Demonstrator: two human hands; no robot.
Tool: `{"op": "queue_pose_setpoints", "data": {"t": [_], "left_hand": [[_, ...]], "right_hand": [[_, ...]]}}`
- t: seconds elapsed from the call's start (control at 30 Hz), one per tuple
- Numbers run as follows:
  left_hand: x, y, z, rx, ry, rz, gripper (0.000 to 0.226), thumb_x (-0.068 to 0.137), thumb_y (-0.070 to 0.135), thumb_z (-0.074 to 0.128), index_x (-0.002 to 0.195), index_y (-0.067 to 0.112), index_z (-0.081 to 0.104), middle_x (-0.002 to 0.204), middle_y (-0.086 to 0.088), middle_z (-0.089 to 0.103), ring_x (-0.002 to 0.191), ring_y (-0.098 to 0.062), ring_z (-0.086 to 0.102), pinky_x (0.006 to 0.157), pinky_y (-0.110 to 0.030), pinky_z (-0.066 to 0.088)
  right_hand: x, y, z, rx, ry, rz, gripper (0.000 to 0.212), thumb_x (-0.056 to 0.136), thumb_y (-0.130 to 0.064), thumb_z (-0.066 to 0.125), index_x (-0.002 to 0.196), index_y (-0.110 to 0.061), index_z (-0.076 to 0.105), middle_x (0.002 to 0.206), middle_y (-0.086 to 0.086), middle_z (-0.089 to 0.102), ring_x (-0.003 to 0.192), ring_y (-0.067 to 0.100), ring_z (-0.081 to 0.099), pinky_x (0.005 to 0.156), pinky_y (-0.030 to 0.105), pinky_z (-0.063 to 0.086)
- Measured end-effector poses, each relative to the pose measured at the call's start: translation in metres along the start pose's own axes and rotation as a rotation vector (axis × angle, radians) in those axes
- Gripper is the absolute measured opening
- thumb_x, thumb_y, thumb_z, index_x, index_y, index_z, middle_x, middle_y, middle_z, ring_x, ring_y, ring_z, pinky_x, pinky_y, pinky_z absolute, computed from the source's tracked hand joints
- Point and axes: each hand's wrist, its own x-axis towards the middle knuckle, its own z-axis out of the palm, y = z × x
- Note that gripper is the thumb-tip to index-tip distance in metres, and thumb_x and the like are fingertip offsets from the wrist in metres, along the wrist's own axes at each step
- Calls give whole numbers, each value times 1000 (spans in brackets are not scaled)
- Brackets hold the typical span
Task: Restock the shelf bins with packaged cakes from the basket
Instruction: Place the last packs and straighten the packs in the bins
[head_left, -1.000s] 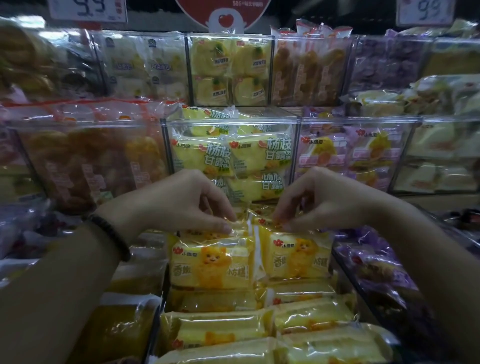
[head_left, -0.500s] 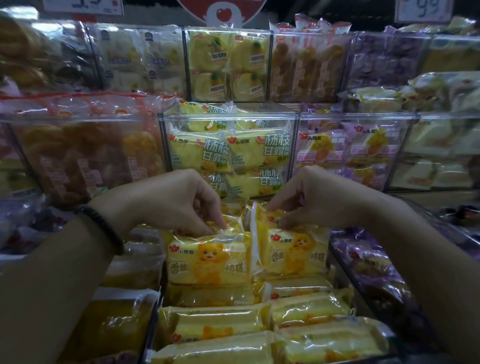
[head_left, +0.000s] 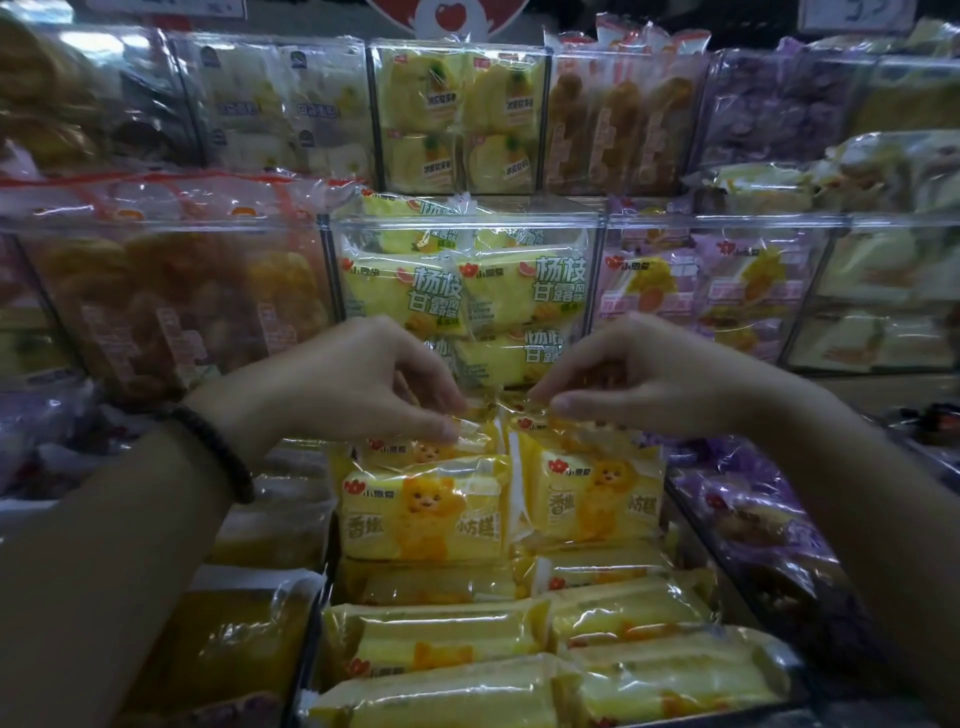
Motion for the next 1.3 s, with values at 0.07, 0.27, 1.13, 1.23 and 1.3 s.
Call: {"op": "queue_pose_setpoints", "data": {"t": [0.07, 0.27, 1.13, 1.23, 1.3], "left_hand": [[-4, 3, -7, -84, 50, 46, 26, 79, 52, 77, 99, 36, 80, 95, 19, 78, 88, -2, 73, 76, -29, 63], [-13, 22, -9, -113, -398, 41, 57, 56, 48, 95, 111, 49, 77, 101, 14, 73, 88, -13, 71, 70, -27, 59], [-2, 11, 5, 200, -293, -24, 52, 81, 54, 82, 130, 55, 65, 118, 12, 73, 104, -12, 67, 95, -38, 58], [-1, 7, 5, 162, -303, -33, 51, 77, 55, 84, 125, 57, 67, 121, 20, 72, 107, -8, 67, 98, -35, 57], [-2, 7, 4, 107, -314, -62, 48, 76, 54, 86, 119, 61, 66, 119, 28, 69, 108, -2, 65, 99, -30, 57]], "right_hand": [[-3, 2, -9, 121, -13, -51, 19, 94, -32, 74, 104, -17, 79, 82, 0, 73, 62, 11, 63, 53, 27, 48], [-5, -7, -5, 131, -209, 3, 49, 70, -34, 94, 116, -30, 80, 96, -4, 77, 82, 16, 72, 71, 33, 59], [8, -5, 16, -164, -114, 38, 48, 74, -36, 93, 118, -46, 76, 107, -21, 73, 88, -10, 64, 70, 10, 47], [5, -3, 14, -152, -76, 29, 54, 70, -40, 94, 119, -49, 74, 102, -15, 70, 85, -8, 62, 70, 12, 47], [2, 1, 11, -91, -59, 19, 52, 72, -40, 93, 121, -40, 76, 101, -9, 72, 81, -2, 65, 69, 14, 48]]}}
